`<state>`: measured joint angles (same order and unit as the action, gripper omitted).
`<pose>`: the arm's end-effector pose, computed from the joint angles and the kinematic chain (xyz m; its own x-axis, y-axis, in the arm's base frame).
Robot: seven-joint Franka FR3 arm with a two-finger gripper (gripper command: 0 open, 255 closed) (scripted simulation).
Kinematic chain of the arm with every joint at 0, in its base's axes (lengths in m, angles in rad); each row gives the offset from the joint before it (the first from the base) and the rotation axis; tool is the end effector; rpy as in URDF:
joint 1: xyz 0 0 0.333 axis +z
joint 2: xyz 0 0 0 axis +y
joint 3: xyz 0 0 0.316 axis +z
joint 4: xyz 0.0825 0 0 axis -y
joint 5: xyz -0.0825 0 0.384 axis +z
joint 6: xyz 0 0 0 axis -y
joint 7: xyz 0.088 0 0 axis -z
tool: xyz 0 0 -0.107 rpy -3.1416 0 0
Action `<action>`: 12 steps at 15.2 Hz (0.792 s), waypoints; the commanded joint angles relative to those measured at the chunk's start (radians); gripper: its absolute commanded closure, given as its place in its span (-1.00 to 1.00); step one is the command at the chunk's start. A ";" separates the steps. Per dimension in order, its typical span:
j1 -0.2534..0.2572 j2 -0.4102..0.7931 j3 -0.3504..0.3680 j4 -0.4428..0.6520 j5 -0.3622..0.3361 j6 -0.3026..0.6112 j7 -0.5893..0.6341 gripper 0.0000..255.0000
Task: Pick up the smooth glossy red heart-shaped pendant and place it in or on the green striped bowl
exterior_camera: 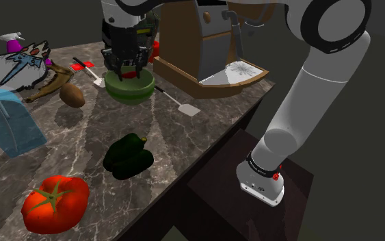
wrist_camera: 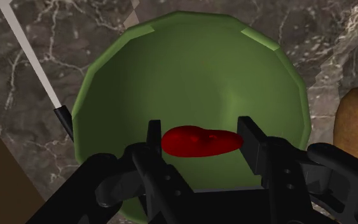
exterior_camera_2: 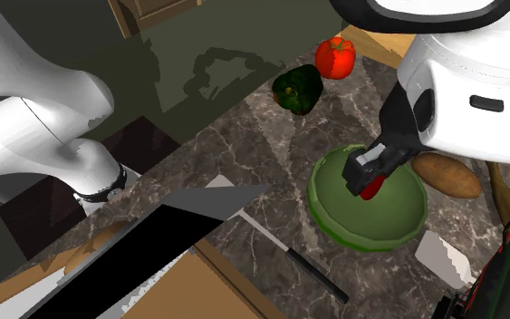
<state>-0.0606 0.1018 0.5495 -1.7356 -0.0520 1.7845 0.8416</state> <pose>0.5245 0.2615 0.5143 0.9416 -0.3356 -0.0271 -0.3349 -0.9419 0.0262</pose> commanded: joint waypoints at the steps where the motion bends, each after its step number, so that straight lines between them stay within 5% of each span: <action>1: 0.000 0.000 0.000 -0.001 0.000 0.001 0.000 1.00; 4: 0.000 0.000 0.000 -0.001 0.000 0.001 0.000 1.00; 5: 0.000 0.000 0.000 -0.001 0.000 0.001 0.000 -1.00; 10: 0.000 0.000 0.000 -0.001 0.000 0.001 0.000 -1.00; 12: 0.002 0.003 0.001 0.070 -0.001 -0.067 0.001 -1.00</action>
<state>-0.0578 0.1060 0.5512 -1.6868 -0.0537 1.7407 0.8440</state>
